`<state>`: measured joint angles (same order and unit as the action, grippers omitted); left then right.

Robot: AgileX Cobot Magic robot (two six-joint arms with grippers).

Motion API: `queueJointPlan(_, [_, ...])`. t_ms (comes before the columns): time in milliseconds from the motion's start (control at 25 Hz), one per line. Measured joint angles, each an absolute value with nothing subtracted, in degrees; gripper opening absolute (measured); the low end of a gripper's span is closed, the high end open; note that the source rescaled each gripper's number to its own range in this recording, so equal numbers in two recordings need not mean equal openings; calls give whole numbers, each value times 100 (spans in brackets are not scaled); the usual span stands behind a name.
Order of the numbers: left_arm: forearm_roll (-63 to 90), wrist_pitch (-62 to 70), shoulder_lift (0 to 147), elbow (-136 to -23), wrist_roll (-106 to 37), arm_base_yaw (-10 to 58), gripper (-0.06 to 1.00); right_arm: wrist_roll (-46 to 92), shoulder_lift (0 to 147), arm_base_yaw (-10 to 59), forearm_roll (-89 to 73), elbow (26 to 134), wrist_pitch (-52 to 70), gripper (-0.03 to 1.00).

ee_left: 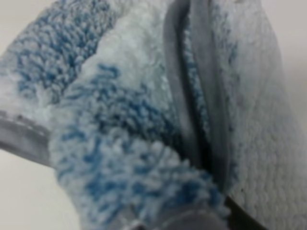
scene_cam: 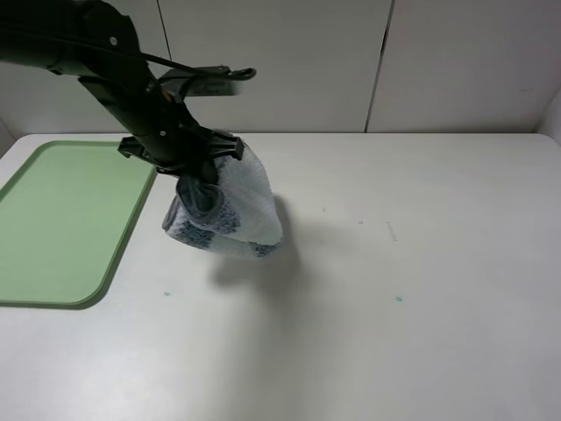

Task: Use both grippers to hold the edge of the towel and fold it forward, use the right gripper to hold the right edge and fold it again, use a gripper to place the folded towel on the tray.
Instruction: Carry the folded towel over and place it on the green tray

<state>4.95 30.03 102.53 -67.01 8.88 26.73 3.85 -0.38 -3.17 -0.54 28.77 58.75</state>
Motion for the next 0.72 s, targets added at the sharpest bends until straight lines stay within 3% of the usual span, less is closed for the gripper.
queueJointPlan(720, [479,3109,9700,-6217,-314,316,17,385,-38,-317,-54,2877,5875,100])
